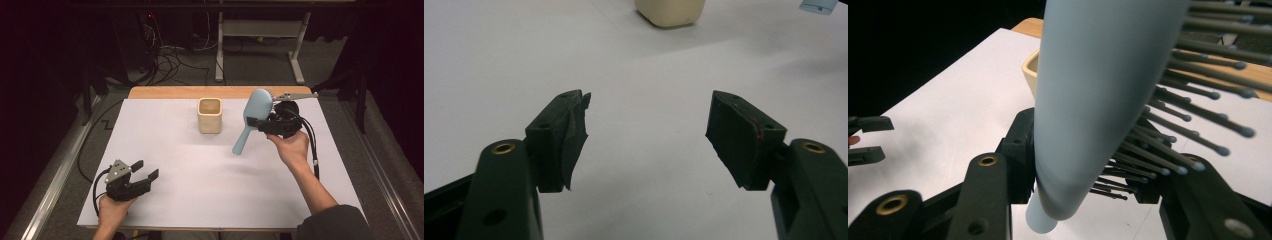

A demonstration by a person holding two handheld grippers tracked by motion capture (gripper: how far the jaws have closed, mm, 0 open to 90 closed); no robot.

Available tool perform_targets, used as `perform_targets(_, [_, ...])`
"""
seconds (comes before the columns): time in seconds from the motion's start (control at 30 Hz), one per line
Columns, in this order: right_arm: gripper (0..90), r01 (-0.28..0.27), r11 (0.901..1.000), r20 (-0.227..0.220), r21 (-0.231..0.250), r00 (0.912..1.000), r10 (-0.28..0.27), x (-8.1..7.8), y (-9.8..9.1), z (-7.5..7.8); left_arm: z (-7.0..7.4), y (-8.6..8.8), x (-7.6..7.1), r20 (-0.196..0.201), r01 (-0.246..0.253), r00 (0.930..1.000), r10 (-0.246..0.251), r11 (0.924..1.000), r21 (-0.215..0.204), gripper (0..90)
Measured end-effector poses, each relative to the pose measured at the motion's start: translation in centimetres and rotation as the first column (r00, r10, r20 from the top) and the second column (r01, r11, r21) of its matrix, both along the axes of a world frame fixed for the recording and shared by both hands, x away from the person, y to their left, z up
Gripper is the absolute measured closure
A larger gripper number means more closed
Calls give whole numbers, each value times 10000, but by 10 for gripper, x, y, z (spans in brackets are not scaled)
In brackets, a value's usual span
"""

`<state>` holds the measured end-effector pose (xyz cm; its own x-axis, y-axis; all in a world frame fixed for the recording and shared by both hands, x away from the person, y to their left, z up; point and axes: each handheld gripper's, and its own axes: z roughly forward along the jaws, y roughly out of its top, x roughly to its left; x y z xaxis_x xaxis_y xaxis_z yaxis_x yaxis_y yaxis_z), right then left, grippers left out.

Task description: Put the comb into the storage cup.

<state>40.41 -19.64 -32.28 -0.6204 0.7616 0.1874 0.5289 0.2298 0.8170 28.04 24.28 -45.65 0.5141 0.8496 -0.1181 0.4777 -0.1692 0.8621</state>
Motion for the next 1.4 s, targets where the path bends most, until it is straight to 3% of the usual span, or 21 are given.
perform_targets(0.43, [554, 36, 10000, 13, 20, 10000, -36, 14, 10, 6, -6, 1, 0, -260, 76, 9996, -80, 9999, -147, 328])
perform_targets(1.4, [554, 180, 9998, 255, 23, 9995, -180, 34, 26, 27, -8, 3, 1, -235, 8, 9997, -8, 10000, -36, 316])
